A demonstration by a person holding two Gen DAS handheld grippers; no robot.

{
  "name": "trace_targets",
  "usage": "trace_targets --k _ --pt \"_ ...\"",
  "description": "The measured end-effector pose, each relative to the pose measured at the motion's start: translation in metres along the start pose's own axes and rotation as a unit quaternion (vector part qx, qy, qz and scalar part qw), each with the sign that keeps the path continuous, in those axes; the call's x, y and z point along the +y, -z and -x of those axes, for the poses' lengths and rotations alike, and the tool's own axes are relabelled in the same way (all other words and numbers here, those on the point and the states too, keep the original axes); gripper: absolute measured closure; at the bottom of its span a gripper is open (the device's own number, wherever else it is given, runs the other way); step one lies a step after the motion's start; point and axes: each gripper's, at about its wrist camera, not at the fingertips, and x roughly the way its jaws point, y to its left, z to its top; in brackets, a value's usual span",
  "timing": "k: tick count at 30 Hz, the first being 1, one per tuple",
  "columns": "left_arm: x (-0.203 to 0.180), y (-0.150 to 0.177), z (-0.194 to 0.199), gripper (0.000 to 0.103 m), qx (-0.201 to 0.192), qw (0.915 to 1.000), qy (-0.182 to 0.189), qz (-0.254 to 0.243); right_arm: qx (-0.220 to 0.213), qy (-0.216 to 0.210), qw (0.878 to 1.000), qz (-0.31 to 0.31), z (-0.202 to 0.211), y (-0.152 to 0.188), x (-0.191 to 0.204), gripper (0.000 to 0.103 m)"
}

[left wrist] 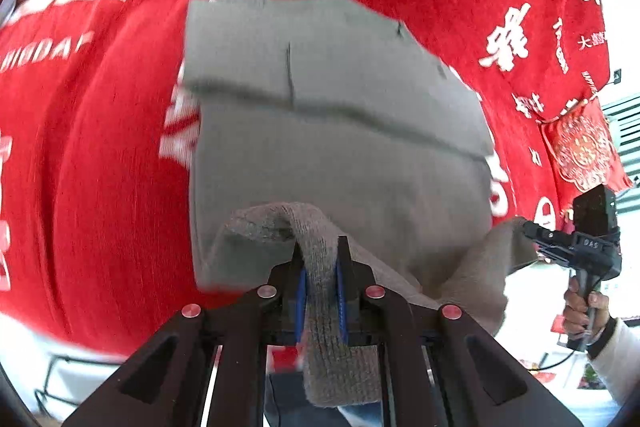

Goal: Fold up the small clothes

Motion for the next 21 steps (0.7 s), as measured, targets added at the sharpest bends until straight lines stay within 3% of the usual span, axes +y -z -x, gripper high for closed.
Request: trace_targets --k 5,11,13,15,16,21 --pt "0.002 -0.051 -0.030 0.090 0.002 0.9993 -0.031 -0.023 -0.026 0.019 0.998 -0.060 -0.021 -0.057 -0.017 0.098" --pt "0.018 -0.066 -0.042 0.089 0.054 0.9981 -0.028 0.010 -0.043 0.022 0.990 -0.131 -0.034 -0.076 -0.038 0.098" --pt "0.017 -0.065 -0.035 0.073 0.046 0.9980 -0.043 -0.004 -0.049 0.020 0.989 -0.135 -0.033 -0.078 -0.037 0.098" --pt "0.012 -0.069 -0.023 0.040 0.021 0.9966 -0.075 -0.027 -0.055 0.015 0.989 -0.139 -0.035 -0.082 -0.033 0.097" --pt "0.011 -0.071 -0.015 0.034 0.009 0.9959 -0.082 -0.036 -0.057 0.014 0.988 -0.141 -0.035 -0.084 -0.031 0.097" --pt "0.005 -0.086 0.006 0.030 -0.014 0.9903 -0.107 -0.088 -0.063 0.028 0.987 -0.145 -0.034 -0.094 -0.025 0.096"
